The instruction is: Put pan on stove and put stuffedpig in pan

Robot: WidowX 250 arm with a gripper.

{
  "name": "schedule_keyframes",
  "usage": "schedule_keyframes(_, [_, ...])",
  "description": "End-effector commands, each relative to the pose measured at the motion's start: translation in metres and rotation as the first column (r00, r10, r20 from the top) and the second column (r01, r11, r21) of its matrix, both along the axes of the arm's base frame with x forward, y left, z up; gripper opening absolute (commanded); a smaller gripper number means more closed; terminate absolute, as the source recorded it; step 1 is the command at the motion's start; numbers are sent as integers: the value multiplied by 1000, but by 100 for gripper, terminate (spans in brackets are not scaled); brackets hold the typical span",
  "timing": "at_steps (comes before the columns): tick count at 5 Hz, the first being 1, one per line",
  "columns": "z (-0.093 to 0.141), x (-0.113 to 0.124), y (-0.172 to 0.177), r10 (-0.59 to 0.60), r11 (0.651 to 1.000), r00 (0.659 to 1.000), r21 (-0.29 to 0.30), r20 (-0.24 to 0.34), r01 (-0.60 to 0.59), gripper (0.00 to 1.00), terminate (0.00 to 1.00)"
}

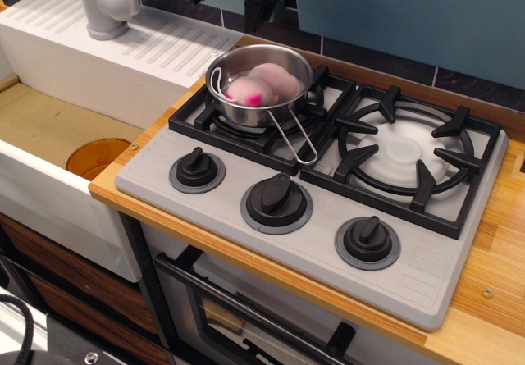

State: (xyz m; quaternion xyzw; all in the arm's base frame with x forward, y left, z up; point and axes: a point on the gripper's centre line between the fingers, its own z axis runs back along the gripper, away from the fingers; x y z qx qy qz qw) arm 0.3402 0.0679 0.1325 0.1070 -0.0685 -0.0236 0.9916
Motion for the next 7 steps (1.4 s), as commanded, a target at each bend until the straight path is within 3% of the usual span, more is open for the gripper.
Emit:
schedule_keyframes(1, [22, 16, -10, 1, 1000, 998, -12, 69, 0, 100, 0])
schedule_keyframes(6, [19, 23, -24, -8, 997, 998, -70, 62, 12, 100, 0])
schedule_keyframes(7, [14, 22, -25, -11, 998, 998, -59, 63, 15, 100, 100])
